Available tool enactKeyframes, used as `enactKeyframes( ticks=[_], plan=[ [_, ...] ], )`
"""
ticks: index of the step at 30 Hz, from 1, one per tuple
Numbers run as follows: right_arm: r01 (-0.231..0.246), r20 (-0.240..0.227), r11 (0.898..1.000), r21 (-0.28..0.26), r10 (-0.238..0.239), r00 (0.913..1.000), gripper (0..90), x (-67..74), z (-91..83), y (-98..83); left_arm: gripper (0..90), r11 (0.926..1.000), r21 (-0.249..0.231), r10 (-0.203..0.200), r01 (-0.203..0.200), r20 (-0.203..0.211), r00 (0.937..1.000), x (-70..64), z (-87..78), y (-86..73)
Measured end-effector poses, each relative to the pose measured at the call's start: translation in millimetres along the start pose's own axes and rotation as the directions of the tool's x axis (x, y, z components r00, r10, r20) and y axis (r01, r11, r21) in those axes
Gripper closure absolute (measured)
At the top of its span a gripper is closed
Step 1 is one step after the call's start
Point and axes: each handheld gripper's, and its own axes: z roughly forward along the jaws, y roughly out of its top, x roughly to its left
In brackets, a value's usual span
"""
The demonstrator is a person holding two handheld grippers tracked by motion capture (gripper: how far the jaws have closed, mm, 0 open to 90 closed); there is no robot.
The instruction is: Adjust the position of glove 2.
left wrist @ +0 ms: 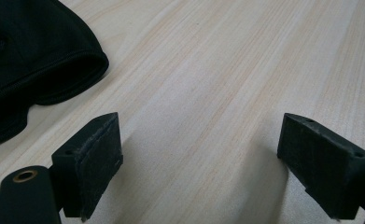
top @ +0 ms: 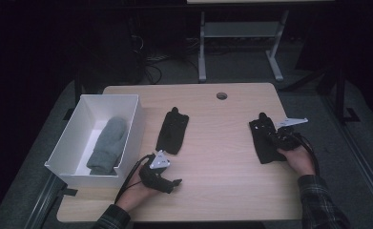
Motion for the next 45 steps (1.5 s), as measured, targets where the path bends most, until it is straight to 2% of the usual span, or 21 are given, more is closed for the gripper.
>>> enactKeyframes(
  ticks=[4,5,12,17,24,30,33,38,42,43,45],
  plan=[
    [0.002,-0.013,1.000,0.004,-0.002,0.9999,90.0,2.4,-1.0,-1.3,13.0,1.0000,0.001,-0.004,0.004,-0.002,1.0000,-0.1,0.3,0.5],
    [0.015,-0.018,1.000,0.004,-0.014,0.9997,90.0,3.3,-1.2,-1.4,13.0,1.0000,0.001,-0.003,0.003,-0.003,1.0000,0.0,0.5,0.7],
    [0.064,-0.044,0.998,0.017,-0.063,0.9971,90.0,20.4,-4.0,-2.4,12.9,1.0000,-0.004,-0.009,0.009,-0.002,1.0000,-0.2,1.0,0.8],
    [0.093,-0.085,0.995,0.019,-0.091,0.9922,90.0,36.6,-6.9,-4.5,12.9,1.0000,-0.003,-0.008,0.008,-0.002,1.0000,-0.2,1.0,0.8],
    [0.152,-0.148,0.988,0.015,-0.148,0.9778,90.0,67.0,-6.8,-3.5,13.0,1.0000,-0.004,-0.007,0.007,-0.002,1.0000,-0.2,1.0,0.6],
    [0.167,-0.214,0.986,0.012,-0.161,0.9635,90.0,92.0,-11.2,-7.8,13.0,1.0000,-0.002,-0.005,0.005,-0.002,1.0000,0.0,0.8,0.7],
    [0.194,-0.243,0.981,0.013,-0.186,0.9520,90.0,102.2,-13.8,-9.7,13.0,1.0000,-0.004,-0.005,0.005,-0.003,1.0000,-0.1,1.0,0.6],
    [0.220,-0.274,0.976,0.011,-0.208,0.9389,90.0,117.7,-15.6,-10.9,13.0,1.0000,-0.004,-0.005,0.005,-0.003,1.0000,-0.1,1.0,0.6],
    [0.258,-0.293,0.966,0.004,-0.245,0.9242,90.0,129.7,-18.6,-11.7,13.0,1.0000,-0.002,-0.006,0.006,-0.002,1.0000,0.0,0.8,0.7],
    [0.270,-0.285,0.963,-0.002,-0.259,0.9229,90.0,130.7,-20.1,-11.1,13.0,1.0000,-0.004,-0.007,0.007,-0.002,1.0000,-0.1,0.9,0.7],
    [0.264,-0.269,0.964,-0.015,-0.258,0.9278,90.0,127.0,-24.1,-9.2,13.0,0.9999,-0.006,-0.008,0.008,-0.003,1.0000,-0.3,1.1,0.6]
  ],
)
